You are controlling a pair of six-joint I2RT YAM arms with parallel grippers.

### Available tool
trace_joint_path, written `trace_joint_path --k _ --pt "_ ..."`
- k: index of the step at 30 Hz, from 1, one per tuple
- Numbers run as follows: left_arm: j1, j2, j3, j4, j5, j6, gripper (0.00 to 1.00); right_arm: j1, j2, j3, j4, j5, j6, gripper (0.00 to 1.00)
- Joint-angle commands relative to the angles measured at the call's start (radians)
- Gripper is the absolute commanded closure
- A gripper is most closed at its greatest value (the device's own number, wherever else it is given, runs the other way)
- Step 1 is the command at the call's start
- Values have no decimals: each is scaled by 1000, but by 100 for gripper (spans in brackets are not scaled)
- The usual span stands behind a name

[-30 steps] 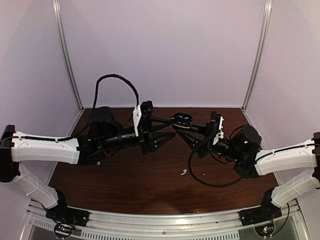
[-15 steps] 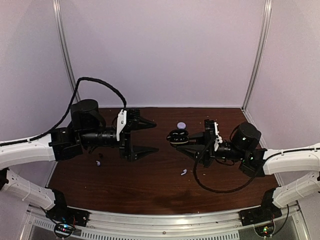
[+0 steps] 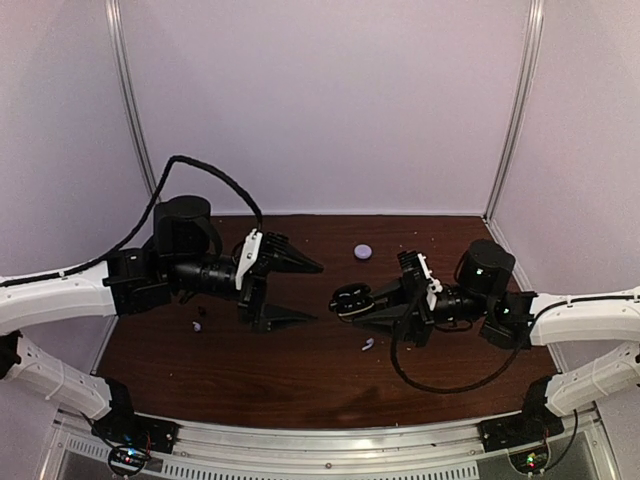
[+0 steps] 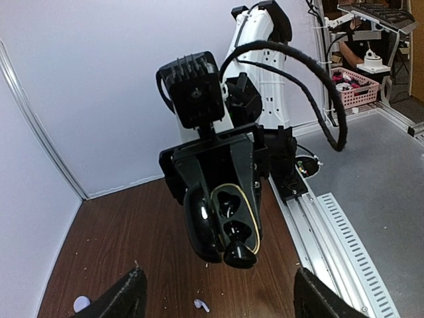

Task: Insert the wireless bluetooth earbuds into the charging case
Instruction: Adjust the left earbud in the left side groove of the charging case.

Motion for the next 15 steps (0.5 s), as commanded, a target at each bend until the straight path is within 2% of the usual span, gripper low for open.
trace_joint_path --k 1,15 --pt "5 23 46 15 56 11 24 -1 -1 35 -9 -56 10 100" --pt "5 62 60 13 56 30 26 7 19 45 -10 -88 16 100"
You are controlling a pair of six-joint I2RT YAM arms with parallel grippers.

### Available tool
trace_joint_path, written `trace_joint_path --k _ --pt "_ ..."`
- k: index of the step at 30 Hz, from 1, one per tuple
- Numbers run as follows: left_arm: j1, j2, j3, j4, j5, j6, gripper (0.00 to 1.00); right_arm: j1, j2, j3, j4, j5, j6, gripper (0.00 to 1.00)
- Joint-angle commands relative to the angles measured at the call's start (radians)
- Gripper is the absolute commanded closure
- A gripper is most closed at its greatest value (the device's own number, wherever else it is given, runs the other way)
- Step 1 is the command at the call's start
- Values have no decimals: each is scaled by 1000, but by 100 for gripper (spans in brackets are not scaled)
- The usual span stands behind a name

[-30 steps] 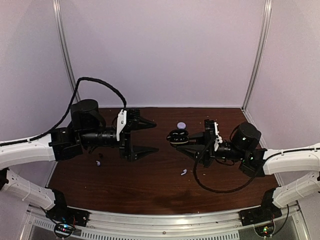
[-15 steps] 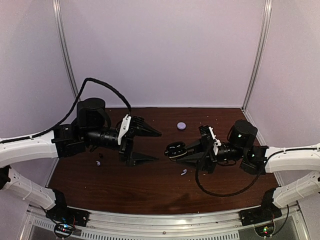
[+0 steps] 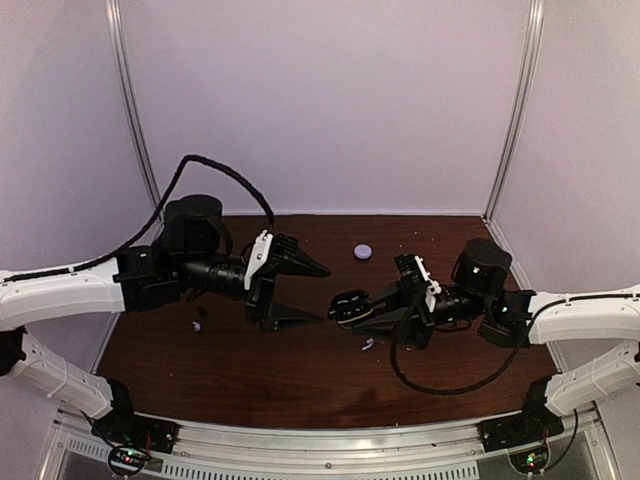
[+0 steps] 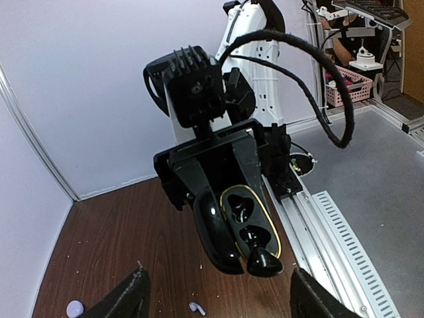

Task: Insert the wireless bluetooth earbuds into the charging case
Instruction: Adjust the left earbud in the left side groove of the charging case.

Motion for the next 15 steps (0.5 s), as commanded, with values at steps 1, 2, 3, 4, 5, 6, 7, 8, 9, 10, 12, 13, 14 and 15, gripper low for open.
trace_joint_path --k 1,2,3,4,5,6,7,8,9,10,12,13,14,15 --pt "4 11 29 14 20 18 26 6 6 34 14 -26 13 100" --pt "5 14 29 14 21 20 27 8 8 35 14 -29 13 100" --pt "5 15 29 14 20 19 27 8 9 36 14 -31 13 100" --pt "4 17 30 14 17 19 27 7 9 38 14 -34 14 100" --pt "4 19 31 14 16 20 27 9 11 38 14 -35 14 100" --pt "4 20 32 14 16 20 28 9 12 39 14 -39 15 100" --pt "4 21 32 15 15 20 28 10 13 40 14 -39 15 100" --pt "4 22 32 16 15 19 28 11 14 40 13 -41 15 100" --pt "4 24 32 18 14 19 29 12 13 41 11 -41 15 100" --pt "5 24 32 22 14 18 30 12 15 40 11 -41 14 100" --pt "5 27 30 30 16 16 30 15 16 43 7 -41 12 100" --pt "5 29 32 32 17 16 31 16 17 42 4 -41 9 100" --pt "4 31 34 35 17 15 31 16 17 42 3 -41 8 100" --pt "5 33 35 38 18 14 31 18 19 44 0 -41 7 100"
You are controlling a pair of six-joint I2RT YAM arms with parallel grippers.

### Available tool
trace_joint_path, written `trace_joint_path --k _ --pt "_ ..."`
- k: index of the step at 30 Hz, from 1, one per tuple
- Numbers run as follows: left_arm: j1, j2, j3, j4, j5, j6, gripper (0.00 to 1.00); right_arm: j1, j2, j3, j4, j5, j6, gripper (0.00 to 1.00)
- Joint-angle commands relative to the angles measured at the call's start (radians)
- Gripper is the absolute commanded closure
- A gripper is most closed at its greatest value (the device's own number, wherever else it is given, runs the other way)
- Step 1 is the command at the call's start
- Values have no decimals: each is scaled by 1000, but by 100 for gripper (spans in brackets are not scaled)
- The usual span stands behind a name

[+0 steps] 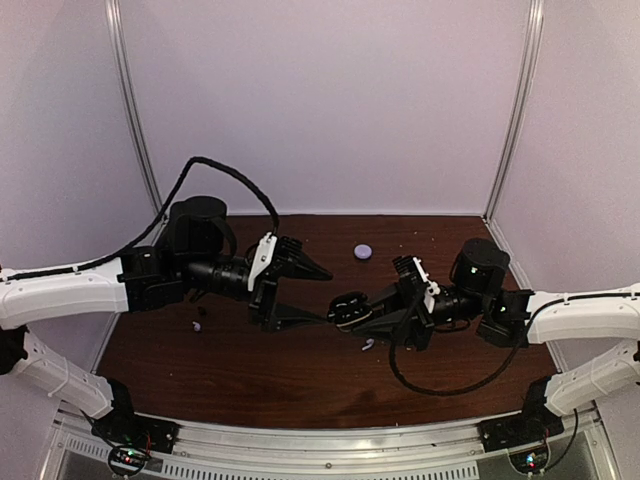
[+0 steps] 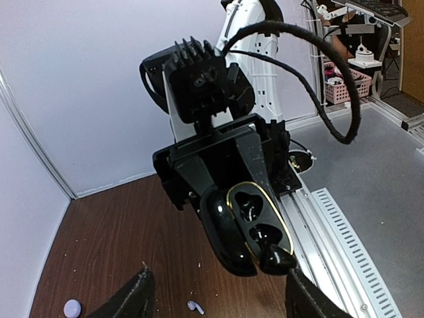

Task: Insert the wireless bluetooth earbuds into the charging case
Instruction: Adjust the left earbud in the left side groove of the charging case.

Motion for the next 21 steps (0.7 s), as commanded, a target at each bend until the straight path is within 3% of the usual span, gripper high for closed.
trace_joint_path --k 1,21 --pt "4 14 33 43 16 4 32 10 8 37 -4 -17 2 100" --pt "3 64 58 74 9 -74 37 18 10 39 -17 7 -10 100"
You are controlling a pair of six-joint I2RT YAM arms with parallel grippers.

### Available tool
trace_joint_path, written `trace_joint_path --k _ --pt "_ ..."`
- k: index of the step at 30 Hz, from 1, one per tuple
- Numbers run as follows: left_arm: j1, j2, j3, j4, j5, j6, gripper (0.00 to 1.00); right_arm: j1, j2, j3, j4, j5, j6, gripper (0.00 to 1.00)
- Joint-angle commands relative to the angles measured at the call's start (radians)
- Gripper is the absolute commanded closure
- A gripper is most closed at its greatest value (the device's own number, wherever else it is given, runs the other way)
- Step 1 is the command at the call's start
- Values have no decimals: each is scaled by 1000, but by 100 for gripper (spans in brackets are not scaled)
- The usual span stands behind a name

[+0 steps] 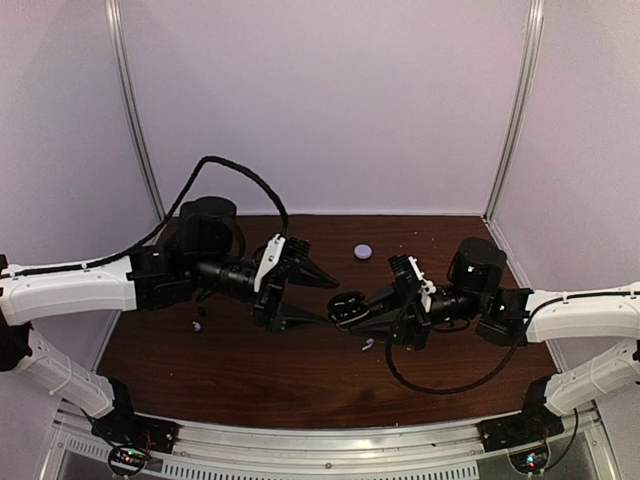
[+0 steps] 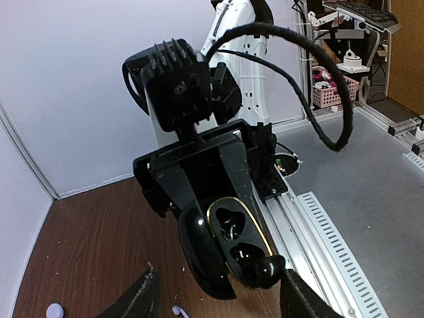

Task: Insert the wireless bluetooth earbuds into the charging case
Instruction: Adjust the left earbud in the left side groove of the charging case.

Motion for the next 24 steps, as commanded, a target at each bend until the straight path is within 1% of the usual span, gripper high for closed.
trace_joint_path --k 1,10,15,18,24 --pt "5 27 43 69 -32 -43 38 17 1 28 13 -4 -8 100" --pt "4 47 49 65 -48 -67 38 20 -9 24 13 4 -11 100" --pt "5 67 65 47 -87 -98 38 20 -15 23 13 8 -13 100" --pt "4 88 86 18 -92 -102 38 20 -16 22 13 9 -13 100" --pt "5 84 81 13 -93 -96 38 20 -33 18 19 20 -11 100"
